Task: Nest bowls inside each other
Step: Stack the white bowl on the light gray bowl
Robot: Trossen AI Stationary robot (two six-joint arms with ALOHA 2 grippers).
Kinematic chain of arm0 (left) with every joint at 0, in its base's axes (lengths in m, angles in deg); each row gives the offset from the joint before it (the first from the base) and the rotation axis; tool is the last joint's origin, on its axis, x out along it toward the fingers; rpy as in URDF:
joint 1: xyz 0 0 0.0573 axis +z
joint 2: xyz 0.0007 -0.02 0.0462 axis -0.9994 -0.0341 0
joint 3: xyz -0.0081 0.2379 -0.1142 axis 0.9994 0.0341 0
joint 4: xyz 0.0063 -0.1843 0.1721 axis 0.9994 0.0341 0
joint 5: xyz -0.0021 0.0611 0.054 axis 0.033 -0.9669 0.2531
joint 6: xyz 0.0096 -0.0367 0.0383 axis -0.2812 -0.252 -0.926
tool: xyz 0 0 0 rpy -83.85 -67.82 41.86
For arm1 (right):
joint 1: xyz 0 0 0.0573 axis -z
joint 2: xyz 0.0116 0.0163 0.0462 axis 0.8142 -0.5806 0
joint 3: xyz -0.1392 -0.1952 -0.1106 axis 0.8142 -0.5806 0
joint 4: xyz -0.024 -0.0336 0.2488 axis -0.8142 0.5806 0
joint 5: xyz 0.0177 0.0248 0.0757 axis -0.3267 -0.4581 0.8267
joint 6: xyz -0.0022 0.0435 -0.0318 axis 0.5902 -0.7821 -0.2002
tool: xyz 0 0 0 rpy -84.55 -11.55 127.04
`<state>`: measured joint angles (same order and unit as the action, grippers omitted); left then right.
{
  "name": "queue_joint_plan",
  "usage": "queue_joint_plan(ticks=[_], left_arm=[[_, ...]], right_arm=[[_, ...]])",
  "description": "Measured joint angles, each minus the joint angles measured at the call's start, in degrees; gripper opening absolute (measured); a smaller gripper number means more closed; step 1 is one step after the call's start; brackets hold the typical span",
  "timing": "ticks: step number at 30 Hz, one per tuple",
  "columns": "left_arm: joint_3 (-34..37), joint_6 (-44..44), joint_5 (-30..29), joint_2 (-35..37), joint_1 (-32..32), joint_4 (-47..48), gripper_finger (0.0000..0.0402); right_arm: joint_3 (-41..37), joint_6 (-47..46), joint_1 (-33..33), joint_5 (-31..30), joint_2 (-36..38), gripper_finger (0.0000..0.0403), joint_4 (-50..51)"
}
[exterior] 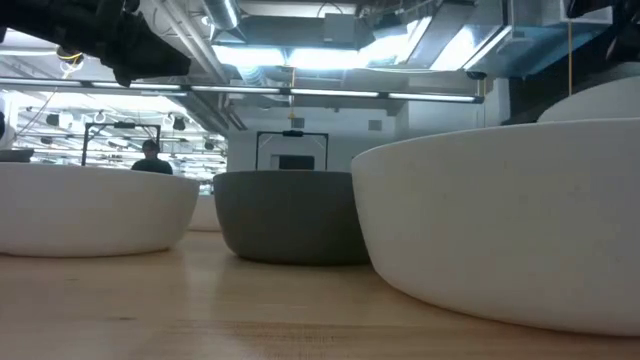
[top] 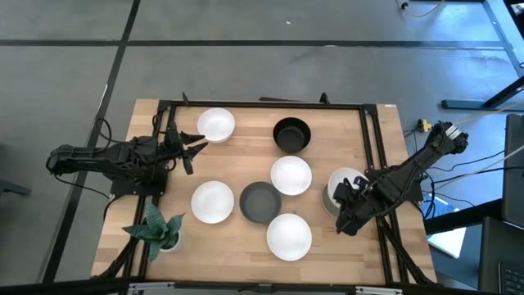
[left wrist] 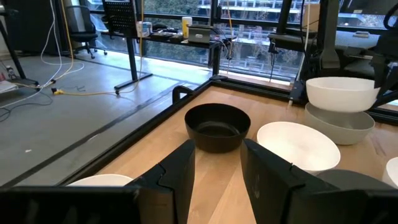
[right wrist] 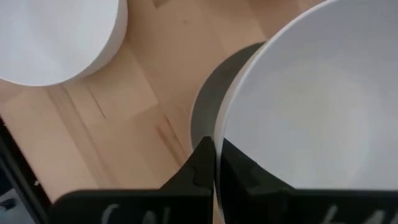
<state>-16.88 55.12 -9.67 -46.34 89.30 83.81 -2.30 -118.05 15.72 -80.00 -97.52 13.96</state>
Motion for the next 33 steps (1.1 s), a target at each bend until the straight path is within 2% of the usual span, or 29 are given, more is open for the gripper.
queue_joint_plan(ticks=[15,23,30,33], left_arm=[[0.0,0.4,0.0,0.0,0.0,0.0,0.0124],[0.0,0.5,0.0,0.0,0.0,0.0,0.0124],[0.0,0.6,0.0,0.0,0.0,0.0,0.0124],[0.0,0.7,0.0,0.0,0.0,0.0,0.0124]], right_arm=[[-0.1,0.3,0.0,2.0,-7.0,0.0006,-3.5],[-7.8,0.2,-0.1,3.4,-7.2,0.0006,-16.1],[-9.3,0.4,0.0,3.4,-7.1,0.0007,-16.7],[-9.3,0.4,0.0,3.4,-7.1,0.0027,-16.8]])
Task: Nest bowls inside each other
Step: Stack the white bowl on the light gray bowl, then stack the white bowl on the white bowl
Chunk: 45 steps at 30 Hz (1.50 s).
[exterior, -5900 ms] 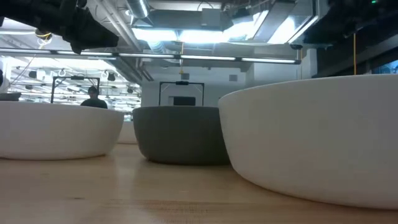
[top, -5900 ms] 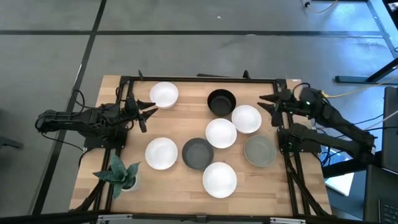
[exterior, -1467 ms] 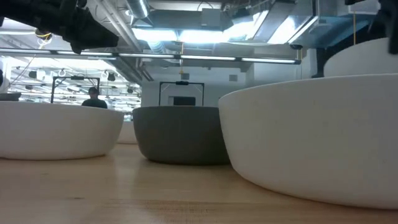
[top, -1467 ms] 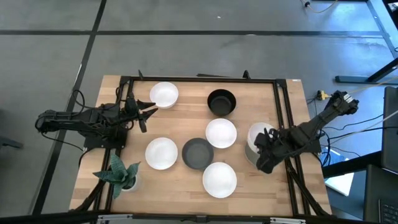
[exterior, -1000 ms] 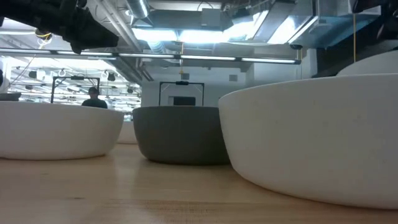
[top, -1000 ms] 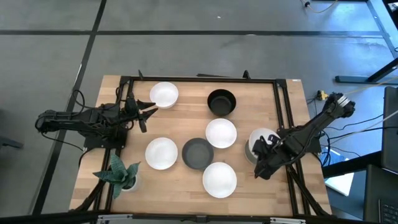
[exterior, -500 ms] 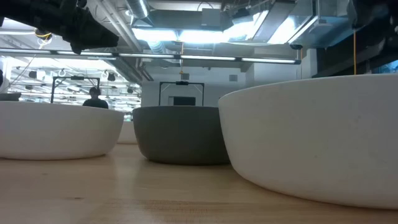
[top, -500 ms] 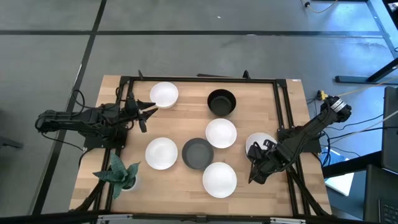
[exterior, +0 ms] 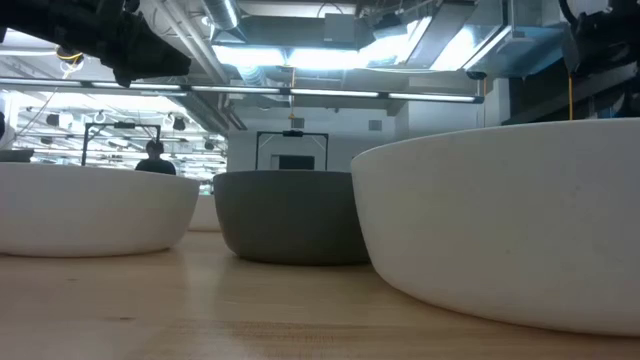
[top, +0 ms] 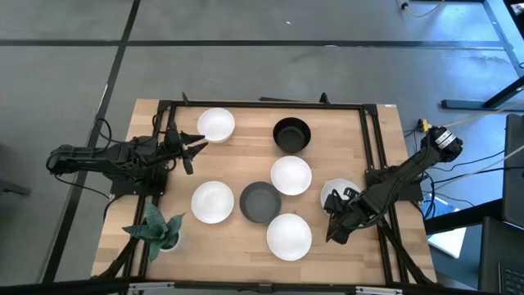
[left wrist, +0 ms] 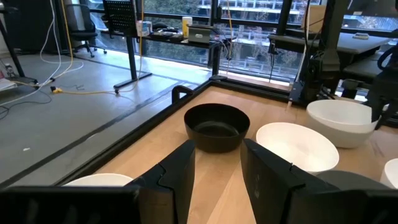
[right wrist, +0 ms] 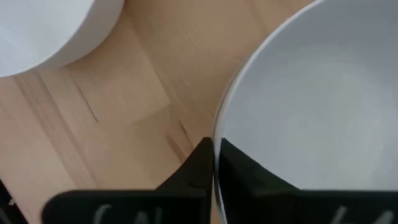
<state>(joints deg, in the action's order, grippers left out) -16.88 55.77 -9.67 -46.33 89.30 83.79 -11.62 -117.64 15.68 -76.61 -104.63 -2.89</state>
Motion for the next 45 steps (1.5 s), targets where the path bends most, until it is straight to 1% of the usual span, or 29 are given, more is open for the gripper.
queue_joint_plan(ticks=[4,10,13,21,28,32,36,38,43,45], left_arm=[[0.0,0.0,0.0,0.0,0.0,0.0,0.0124],[0.0,0.0,0.0,0.0,0.0,0.0,0.0124],[0.0,0.0,0.0,0.0,0.0,0.0,0.0124],[0.0,0.0,0.0,0.0,0.0,0.0,0.0124],[0.0,0.0,0.0,0.0,0.0,0.0,0.0124],[0.0,0.0,0.0,0.0,0.0,0.0,0.0124],[0.0,0.0,0.0,0.0,0.0,0.0,0.0124],[0.0,0.0,0.0,0.0,0.0,0.0,0.0124],[0.0,1.1,0.0,0.0,0.0,0.0,0.0124],[0.0,1.4,0.0,0.0,0.0,0.0,0.0124]], right_arm=[[0.0,-0.2,0.0,0.0,0.0,0.006,-0.1],[0.0,-2.9,0.1,-0.3,1.6,0.0096,0.1],[-0.1,-2.7,0.1,-0.3,2.5,0.0111,-0.1],[0.0,-2.9,1.2,-0.5,4.3,0.0138,0.5],[0.6,2.8,3.9,-0.8,6.3,0.0142,0.5],[2.6,9.5,6.8,-2.0,6.4,0.0142,0.3],[3.8,14.7,12.0,-2.0,6.4,0.0142,0.0],[4.0,14.6,15.2,-2.0,6.4,0.0142,-0.1],[4.1,9.3,24.0,-2.0,6.4,0.0142,-0.3],[4.1,11.5,27.0,-1.7,6.4,0.0142,-1.0]])
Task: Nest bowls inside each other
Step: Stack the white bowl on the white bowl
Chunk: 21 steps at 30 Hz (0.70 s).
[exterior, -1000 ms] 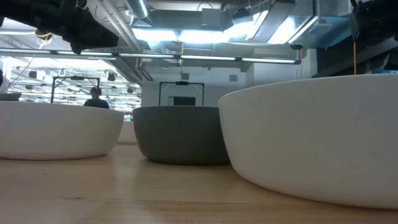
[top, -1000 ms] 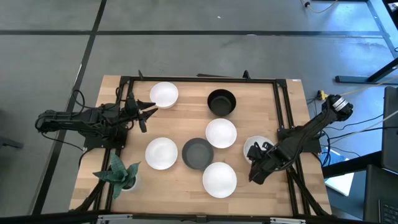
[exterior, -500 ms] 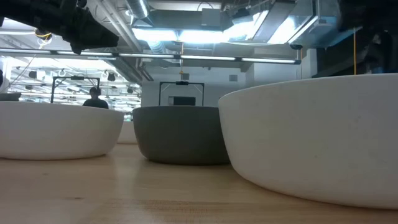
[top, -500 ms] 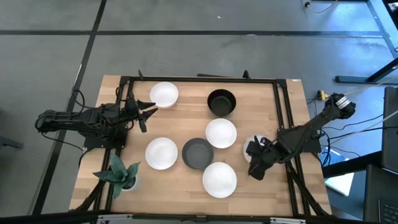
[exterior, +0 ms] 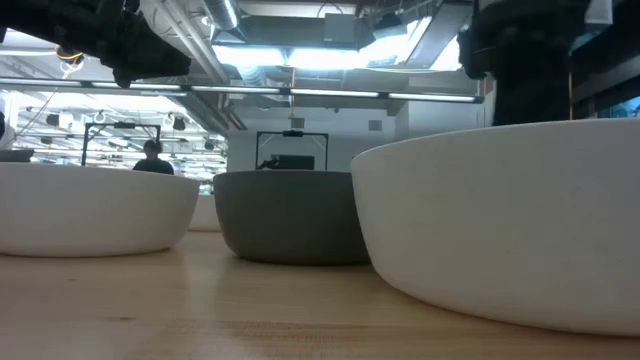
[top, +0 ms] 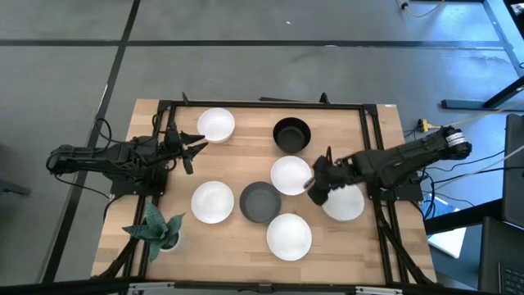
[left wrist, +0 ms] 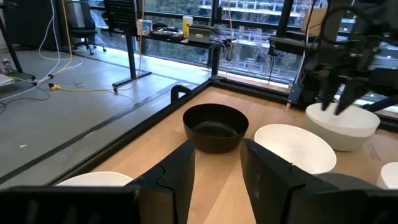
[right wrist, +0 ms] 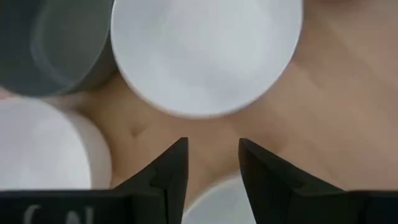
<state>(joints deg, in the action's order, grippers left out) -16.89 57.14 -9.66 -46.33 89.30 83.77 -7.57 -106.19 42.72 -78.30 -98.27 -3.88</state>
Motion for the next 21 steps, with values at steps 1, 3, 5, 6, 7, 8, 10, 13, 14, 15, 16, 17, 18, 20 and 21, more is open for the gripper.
queue_joint_plan(ticks=[1,3,5,6,7,8,10,13,14,15,16,17,18,20,21], left_arm=[[0.0,0.0,0.0,0.0,0.0,0.0,0.0124],[0.0,0.0,0.0,0.0,0.0,0.0,0.0124],[0.0,0.0,0.0,0.0,0.0,0.0,0.0124],[0.0,0.0,0.0,0.0,0.0,0.0,0.0124],[0.0,0.1,0.0,0.0,0.0,0.0,0.0124],[0.0,0.1,0.0,0.0,0.0,0.0,0.0124],[0.0,0.1,0.0,0.0,0.0,0.0,0.0124],[0.0,0.1,0.0,0.0,0.0,0.0,0.0124],[0.0,0.1,0.0,0.0,0.0,0.0,0.0124],[0.0,0.1,0.0,0.0,0.0,0.0,0.0124],[0.0,0.1,0.0,0.0,0.0,0.0,0.0124],[0.0,0.1,0.0,0.0,0.0,0.0,0.0124],[0.0,0.1,0.0,0.0,0.0,0.0,0.0124],[0.0,0.1,0.0,0.0,0.0,0.0,0.0124],[0.0,0.1,0.0,0.0,0.0,0.0,0.0124]], right_arm=[[0.0,1.2,1.2,0.1,0.0,0.0142,-0.7],[0.0,2.5,3.6,0.6,0.0,0.0142,-1.7],[0.0,3.9,5.6,0.6,-0.2,0.0142,-3.3],[0.0,5.1,6.6,0.6,-0.3,0.0142,-3.6],[0.0,6.1,7.5,0.6,-0.6,0.0142,-3.4],[0.0,6.9,8.4,0.6,-0.9,0.0142,-3.6],[-0.2,7.8,10.1,1.1,-1.6,0.0142,-2.8],[-0.2,9.8,12.0,2.7,-3.6,0.0142,-2.5],[-0.2,10.8,12.4,2.9,-4.2,0.0142,-2.6],[-0.2,11.3,12.6,3.0,-4.9,0.0142,-2.8],[-0.2,11.8,12.8,3.1,-5.7,0.0142,-3.2],[-0.2,12.2,13.1,3.2,-6.5,0.0142,-3.5],[-0.2,12.5,13.4,3.2,-7.3,0.0142,-3.5],[-0.2,13.1,13.9,3.2,-8.8,0.0142,-3.9],[-0.2,13.7,14.1,3.1,-9.6,0.0142,-3.9]])
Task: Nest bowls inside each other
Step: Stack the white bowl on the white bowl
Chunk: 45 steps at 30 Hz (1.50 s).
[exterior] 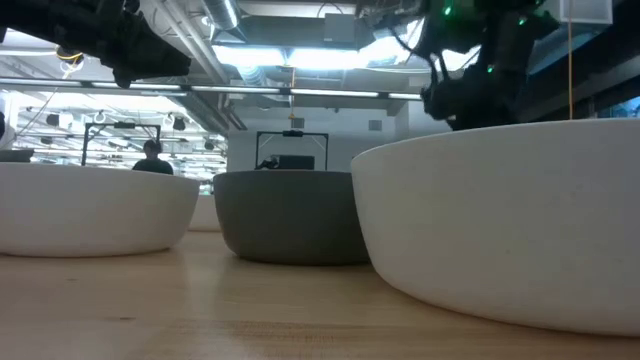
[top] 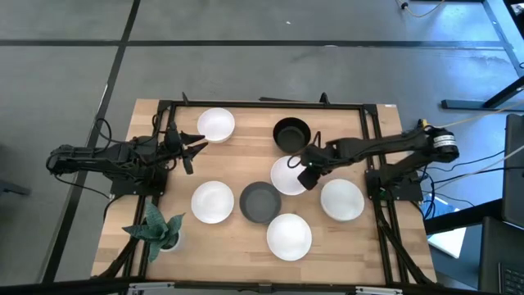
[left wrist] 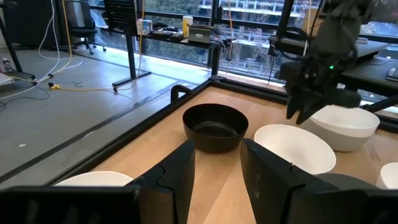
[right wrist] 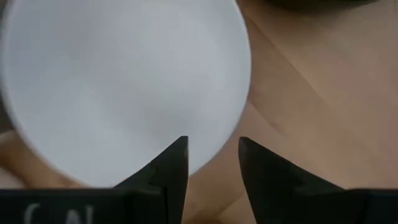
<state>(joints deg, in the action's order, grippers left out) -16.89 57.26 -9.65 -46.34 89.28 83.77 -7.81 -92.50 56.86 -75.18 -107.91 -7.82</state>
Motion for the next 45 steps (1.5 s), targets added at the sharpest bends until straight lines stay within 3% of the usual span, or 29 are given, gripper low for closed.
queue_joint_plan(ticks=[14,24,45], left_arm=[[0.0,0.0,0.0,0.0,0.0,0.0,0.0124],[0.0,0.0,0.0,0.0,0.0,0.0,0.0124],[0.0,-0.1,0.0,0.0,0.0,0.0,0.0124]], right_arm=[[0.0,2.1,1.1,-0.3,-7.2,0.0136,-3.8],[0.0,3.4,1.1,0.3,-7.2,0.0014,-3.7],[-0.1,3.6,1.1,0.0,-3.2,0.0006,0.8]])
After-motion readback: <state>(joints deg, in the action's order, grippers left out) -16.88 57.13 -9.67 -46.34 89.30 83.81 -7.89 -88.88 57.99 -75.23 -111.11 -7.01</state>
